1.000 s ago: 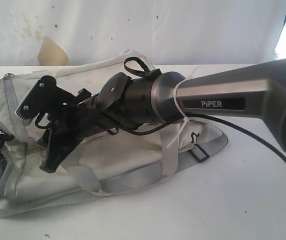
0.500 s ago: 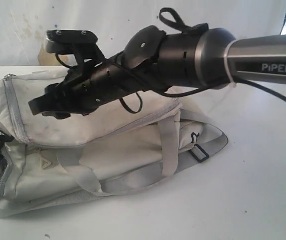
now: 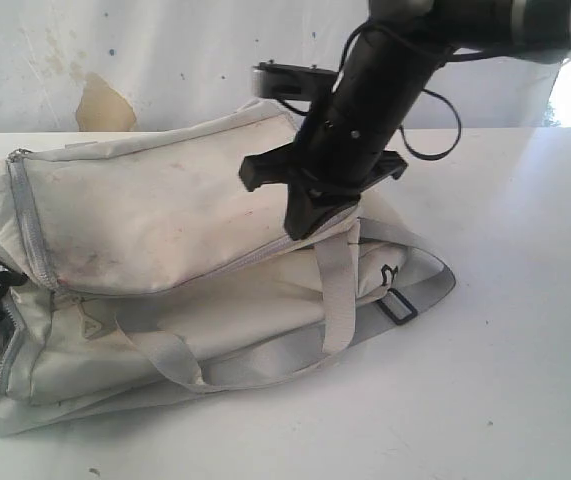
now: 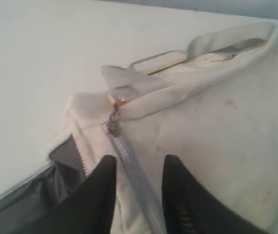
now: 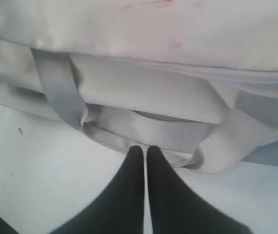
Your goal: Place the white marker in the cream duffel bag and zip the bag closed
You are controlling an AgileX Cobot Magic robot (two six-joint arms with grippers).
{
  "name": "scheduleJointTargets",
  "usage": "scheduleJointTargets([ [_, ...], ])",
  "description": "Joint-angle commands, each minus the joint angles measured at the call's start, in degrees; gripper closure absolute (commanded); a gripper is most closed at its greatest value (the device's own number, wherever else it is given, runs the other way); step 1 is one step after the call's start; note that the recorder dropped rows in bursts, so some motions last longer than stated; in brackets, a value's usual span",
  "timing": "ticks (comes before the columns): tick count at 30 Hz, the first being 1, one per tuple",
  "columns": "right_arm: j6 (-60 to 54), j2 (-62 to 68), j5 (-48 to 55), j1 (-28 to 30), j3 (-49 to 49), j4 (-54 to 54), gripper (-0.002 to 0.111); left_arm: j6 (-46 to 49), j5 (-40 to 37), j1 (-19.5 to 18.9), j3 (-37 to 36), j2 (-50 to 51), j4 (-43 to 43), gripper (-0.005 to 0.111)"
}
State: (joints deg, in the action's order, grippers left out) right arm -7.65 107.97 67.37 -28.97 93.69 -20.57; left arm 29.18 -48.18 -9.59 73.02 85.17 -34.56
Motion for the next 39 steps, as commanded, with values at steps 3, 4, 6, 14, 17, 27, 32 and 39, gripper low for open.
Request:
scheduleJointTargets([
  [3,5.70,-1.92,1.60,8.38,0.06,6.84,0.108,-15.26,-4.49,1.23,0.31,-0.50,16.28,0.107],
  [4,6.28,-1.92,1.60,9.16,-0.18,7.96,0.108,-15.81,-4.92,1.23,0.31,-0.50,16.29,0.107],
  [6,6.37,-1.92,1.78,10.54,-1.03,10.24,0.108,-15.95,-5.37,1.23,0.31,-0.50,16.29,0.107],
  [14,7.65,-3.30,1.42,16.14,-6.19,13.12,0.108,-23.44,-7.08,2.51,0.20,-0.50,25.85,0.107],
  [17,7.65,-4.56,1.06,18.09,-7.97,14.44,0.108,-24.49,-6.70,3.78,-0.72,-0.50,27.54,0.107],
  [27,7.65,-9.44,-3.08,23.46,-15.02,16.67,0.108,-24.49,-4.72,5.33,-3.72,-0.50,28.86,0.107],
  [32,6.14,-11.42,-3.83,24.99,-18.74,16.93,0.108,-24.38,-4.28,5.75,-3.72,-0.50,29.25,0.107],
  [39,4.93,-15.42,-7.94,24.99,-23.93,17.75,0.108,-24.26,-3.54,6.30,-4.73,-0.50,28.60,0.107],
])
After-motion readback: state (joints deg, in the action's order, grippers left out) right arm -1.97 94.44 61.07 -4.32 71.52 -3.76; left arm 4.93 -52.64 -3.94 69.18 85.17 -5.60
